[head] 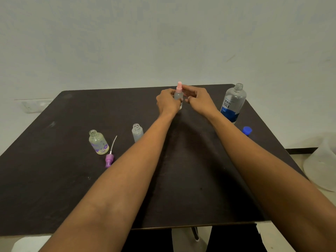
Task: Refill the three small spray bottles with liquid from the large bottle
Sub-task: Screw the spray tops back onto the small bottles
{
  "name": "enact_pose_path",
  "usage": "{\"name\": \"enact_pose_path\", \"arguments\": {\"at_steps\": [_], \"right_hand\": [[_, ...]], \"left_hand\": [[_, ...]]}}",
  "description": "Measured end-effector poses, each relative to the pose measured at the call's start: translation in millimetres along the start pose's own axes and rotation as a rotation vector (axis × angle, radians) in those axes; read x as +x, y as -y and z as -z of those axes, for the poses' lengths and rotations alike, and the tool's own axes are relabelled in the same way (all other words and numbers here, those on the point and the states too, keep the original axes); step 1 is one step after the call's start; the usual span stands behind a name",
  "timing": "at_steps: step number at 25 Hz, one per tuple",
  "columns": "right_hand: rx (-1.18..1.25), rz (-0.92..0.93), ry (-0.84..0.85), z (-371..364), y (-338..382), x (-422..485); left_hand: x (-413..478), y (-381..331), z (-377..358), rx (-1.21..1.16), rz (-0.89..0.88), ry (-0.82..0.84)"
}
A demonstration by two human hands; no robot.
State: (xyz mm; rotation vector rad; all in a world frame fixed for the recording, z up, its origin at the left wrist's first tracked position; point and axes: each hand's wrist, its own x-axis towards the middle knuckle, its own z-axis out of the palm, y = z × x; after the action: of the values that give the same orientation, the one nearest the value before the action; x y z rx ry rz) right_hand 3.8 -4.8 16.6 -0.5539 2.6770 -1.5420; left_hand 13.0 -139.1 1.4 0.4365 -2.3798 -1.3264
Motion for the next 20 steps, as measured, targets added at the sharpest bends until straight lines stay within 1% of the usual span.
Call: {"name": "enact_pose_path", "arguments": {"at_steps": [4, 7, 11, 17, 20], "right_hand": [[-0.007, -0.035, 0.067, -3, -9, 9], [-0.012, -0.050, 0.085, -5, -13, 14], [-0.003, -0.045, 0.077, -7, -15, 16], [0.038, -0.040, 0.074, -6, -11, 15], [0.054, -0.021, 0.011, 3, -3, 7]], "left_hand": [[13, 4, -10, 0.017, 0.036, 0.018], [18, 9, -15, 0.007, 0.061, 0.021], [18, 11, -18, -0.009, 0.060, -0.001], [12, 4, -13, -0.004, 0.057, 0.030], [1, -6, -5, -0.045, -0.028, -0.026]]}}
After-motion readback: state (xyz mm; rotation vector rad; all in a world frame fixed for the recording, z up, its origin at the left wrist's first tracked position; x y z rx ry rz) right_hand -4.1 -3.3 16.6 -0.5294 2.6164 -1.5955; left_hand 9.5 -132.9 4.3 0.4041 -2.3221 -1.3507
